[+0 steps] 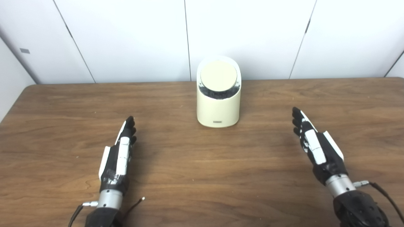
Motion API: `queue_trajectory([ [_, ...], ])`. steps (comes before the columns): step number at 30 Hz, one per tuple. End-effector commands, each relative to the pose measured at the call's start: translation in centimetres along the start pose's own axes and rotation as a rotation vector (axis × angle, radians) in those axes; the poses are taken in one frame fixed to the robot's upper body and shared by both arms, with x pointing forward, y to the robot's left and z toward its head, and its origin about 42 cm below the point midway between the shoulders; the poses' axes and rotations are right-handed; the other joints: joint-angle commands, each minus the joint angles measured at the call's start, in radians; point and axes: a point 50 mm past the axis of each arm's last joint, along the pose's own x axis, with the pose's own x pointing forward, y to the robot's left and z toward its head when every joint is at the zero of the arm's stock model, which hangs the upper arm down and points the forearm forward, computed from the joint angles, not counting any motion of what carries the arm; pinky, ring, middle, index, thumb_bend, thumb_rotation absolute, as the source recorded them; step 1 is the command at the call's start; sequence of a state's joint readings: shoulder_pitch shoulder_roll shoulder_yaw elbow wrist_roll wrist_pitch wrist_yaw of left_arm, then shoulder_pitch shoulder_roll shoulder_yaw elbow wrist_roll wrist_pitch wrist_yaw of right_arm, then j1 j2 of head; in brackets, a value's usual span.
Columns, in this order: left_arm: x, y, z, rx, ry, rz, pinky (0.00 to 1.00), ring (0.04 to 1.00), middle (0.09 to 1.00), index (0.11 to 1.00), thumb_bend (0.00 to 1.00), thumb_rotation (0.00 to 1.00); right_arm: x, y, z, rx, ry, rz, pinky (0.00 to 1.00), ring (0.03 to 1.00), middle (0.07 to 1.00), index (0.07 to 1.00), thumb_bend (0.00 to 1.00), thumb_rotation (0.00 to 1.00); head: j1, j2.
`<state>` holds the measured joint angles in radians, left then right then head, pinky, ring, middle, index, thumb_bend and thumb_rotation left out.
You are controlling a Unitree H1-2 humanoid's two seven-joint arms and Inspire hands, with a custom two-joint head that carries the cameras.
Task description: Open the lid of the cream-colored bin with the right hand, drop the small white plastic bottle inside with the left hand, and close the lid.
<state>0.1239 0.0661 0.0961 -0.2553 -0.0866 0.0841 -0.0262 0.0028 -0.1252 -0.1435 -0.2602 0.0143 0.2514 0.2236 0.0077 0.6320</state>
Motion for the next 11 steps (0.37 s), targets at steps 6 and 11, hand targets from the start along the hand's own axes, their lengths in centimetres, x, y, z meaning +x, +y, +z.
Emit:
queue_trajectory([
  [6, -1.5, 0.2, 0.2, -0.037, -0.099, 0.043, 1.0, 1.0, 1.0, 1.0, 0.6, 1.0, -0.8, 0.3, -0.1, 0.084, -0.119, -0.056, 1.0, 1.0, 1.0, 1.0, 0.64, 1.0, 0.001, 0.009],
  [11, -2.1, 0.5, -0.4, -0.04, -0.094, 0.07, 1.0, 1.0, 1.0, 1.0, 0.6, 1.0, -1.9, 0.8, -1.0, 0.093, -0.116, -0.069, 1.0, 1.0, 1.0, 1.0, 0.64, 1.0, 0.003, 0.016],
])
